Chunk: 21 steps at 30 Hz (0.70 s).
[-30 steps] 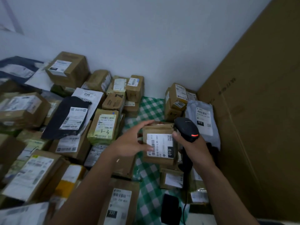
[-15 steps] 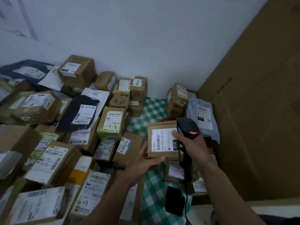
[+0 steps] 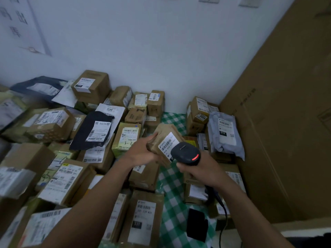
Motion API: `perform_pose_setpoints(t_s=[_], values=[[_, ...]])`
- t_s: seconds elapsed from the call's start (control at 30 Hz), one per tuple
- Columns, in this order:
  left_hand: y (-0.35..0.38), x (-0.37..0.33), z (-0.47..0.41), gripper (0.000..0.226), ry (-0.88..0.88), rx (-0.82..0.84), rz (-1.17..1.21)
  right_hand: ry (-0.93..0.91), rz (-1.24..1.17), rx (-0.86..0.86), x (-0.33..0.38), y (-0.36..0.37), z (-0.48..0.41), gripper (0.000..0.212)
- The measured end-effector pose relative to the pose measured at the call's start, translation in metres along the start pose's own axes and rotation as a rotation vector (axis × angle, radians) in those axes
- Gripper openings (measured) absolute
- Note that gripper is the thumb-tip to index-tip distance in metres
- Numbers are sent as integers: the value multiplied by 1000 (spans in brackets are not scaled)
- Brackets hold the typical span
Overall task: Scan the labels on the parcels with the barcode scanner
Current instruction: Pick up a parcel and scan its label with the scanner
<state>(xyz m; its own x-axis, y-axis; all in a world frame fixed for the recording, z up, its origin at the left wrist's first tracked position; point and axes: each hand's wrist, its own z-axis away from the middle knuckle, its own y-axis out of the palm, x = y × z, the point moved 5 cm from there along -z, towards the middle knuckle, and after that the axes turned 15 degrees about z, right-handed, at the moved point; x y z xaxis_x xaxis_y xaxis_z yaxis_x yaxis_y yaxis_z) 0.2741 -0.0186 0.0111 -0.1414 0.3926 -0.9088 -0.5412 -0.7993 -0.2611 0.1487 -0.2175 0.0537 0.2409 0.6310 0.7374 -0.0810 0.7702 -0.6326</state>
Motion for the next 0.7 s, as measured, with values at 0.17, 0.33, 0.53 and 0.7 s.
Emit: perform_pose_setpoints(t_s=[0.17,0.33,0.53,0.7], values=[[-8,11,-5,107,-82,-36,-61,-12,70,104,6,13,5,19],[-11,18,-6,105,-99,-54,-68,12,32,102,3,18,6,24],[-12,20,-6,111,-102,-44,-82,5,10,124,-1,20,4,25],[-14,19,-3,114,-92,-26,-85,-3,33,148,0,22,3,28]])
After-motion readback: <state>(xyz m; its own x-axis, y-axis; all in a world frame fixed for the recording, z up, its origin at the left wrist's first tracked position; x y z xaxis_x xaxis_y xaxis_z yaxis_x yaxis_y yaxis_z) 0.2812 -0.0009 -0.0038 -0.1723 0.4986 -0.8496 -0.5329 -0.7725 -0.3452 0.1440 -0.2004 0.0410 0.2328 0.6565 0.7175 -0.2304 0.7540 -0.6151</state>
